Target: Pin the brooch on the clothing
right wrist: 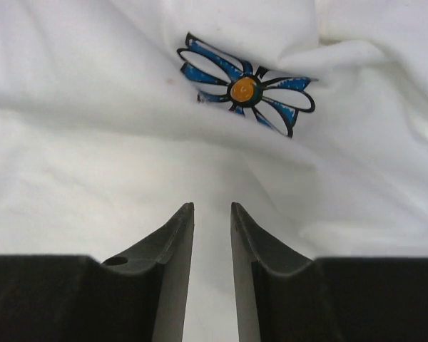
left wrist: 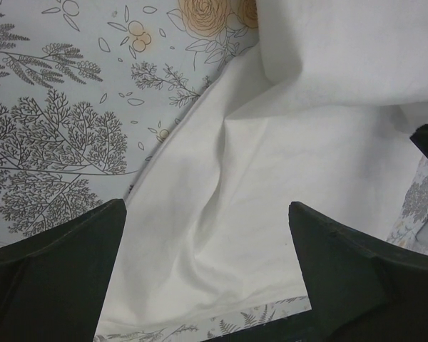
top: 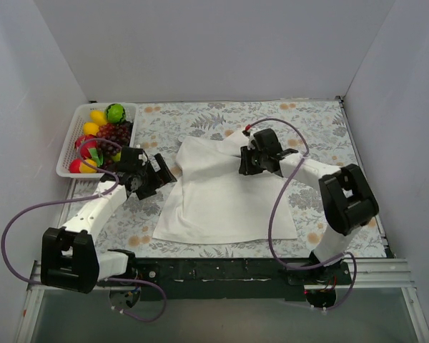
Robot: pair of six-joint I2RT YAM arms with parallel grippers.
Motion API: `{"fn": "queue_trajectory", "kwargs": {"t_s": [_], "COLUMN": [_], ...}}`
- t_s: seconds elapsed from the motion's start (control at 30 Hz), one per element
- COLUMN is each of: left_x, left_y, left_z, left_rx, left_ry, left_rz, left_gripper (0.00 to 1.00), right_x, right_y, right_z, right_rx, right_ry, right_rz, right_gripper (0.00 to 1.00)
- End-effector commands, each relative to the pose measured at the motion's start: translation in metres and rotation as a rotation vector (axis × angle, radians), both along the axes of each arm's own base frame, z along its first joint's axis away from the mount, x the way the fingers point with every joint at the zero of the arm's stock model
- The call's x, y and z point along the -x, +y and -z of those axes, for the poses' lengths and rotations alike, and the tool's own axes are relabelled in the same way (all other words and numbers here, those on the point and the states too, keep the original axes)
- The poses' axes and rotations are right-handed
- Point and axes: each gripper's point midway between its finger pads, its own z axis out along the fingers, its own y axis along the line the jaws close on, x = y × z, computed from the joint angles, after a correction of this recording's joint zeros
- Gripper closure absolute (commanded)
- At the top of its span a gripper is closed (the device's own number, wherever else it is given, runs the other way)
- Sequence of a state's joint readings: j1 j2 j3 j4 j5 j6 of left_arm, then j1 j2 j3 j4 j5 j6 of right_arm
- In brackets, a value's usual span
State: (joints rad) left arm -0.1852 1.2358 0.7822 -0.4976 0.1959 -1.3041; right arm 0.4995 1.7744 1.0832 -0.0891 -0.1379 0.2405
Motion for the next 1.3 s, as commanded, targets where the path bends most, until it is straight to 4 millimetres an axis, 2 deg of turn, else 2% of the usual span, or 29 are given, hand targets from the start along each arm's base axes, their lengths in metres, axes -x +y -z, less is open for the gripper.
{"fn": "queue_trajectory", "kwargs": {"t_s": [0.0,0.1,0.13,0.17,0.23,0.27,0.33,0.4,0.53,0.63,0.67,0.73,0.8,0.93,1.2,1.27], "left_x": [0.014,0.025,0.026,0.029,0.040,0.045,0.050,0.057,0.069,0.084,0.088,0.100,0.110,0.113,0.118,0.121], "left_y": [0.008,0.012,0.015,0.015,0.012,0.010,0.007,0.003,0.018,0.026,0.027,0.035,0.042,0.052,0.044,0.042], "left_z": [-0.004,0.000,0.001,0.003,0.008,0.010,0.009,0.010,0.019,0.032,0.036,0.044,0.047,0.041,0.053,0.057], "left_rx": [0.001,-0.004,-0.006,0.002,0.050,0.069,0.099,0.145,0.123,0.109,0.100,0.066,0.029,0.004,0.044,0.051], "left_ry": [0.018,0.053,0.063,0.075,0.119,0.133,0.148,0.182,0.239,0.314,0.338,0.393,0.429,0.395,0.428,0.447], "left_rz": [-0.062,-0.077,-0.092,-0.097,-0.104,-0.105,-0.107,-0.116,-0.202,-0.259,-0.271,-0.320,-0.366,-0.443,-0.433,-0.420], "left_gripper": [0.02,0.02,0.02,0.02,0.02,0.02,0.02,0.02,0.02,0.02,0.02,0.02,0.02,0.03,0.09,0.11], "right_x": [0.013,0.036,0.043,0.055,0.066,0.080,0.091,0.107,0.124,0.141,0.144,0.156,0.162,0.179,0.212,0.214], "right_y": [-0.015,-0.033,-0.037,-0.043,-0.049,-0.057,-0.066,-0.078,-0.106,-0.131,-0.137,-0.149,-0.155,-0.164,-0.168,-0.163], "right_z": [-0.048,-0.049,-0.056,-0.046,-0.051,-0.040,-0.039,-0.028,-0.020,-0.009,-0.008,-0.002,-0.004,0.005,0.030,0.030], "right_rx": [-0.045,-0.032,-0.041,-0.030,-0.043,-0.019,-0.005,0.023,0.094,0.156,0.164,0.177,0.164,0.162,0.210,0.182], "right_ry": [-0.096,-0.077,-0.080,-0.050,-0.048,-0.003,0.007,0.052,0.088,0.124,0.129,0.140,0.130,0.177,0.333,0.354], "right_rz": [0.042,0.073,0.088,0.091,0.107,0.116,0.136,0.168,0.296,0.410,0.440,0.502,0.543,0.602,0.622,0.625], "right_gripper": [0.63,0.57,0.52,0.42,0.39,0.33,0.31,0.30,0.30,0.30,0.26,0.27,0.29,0.30,0.30,0.30]}}
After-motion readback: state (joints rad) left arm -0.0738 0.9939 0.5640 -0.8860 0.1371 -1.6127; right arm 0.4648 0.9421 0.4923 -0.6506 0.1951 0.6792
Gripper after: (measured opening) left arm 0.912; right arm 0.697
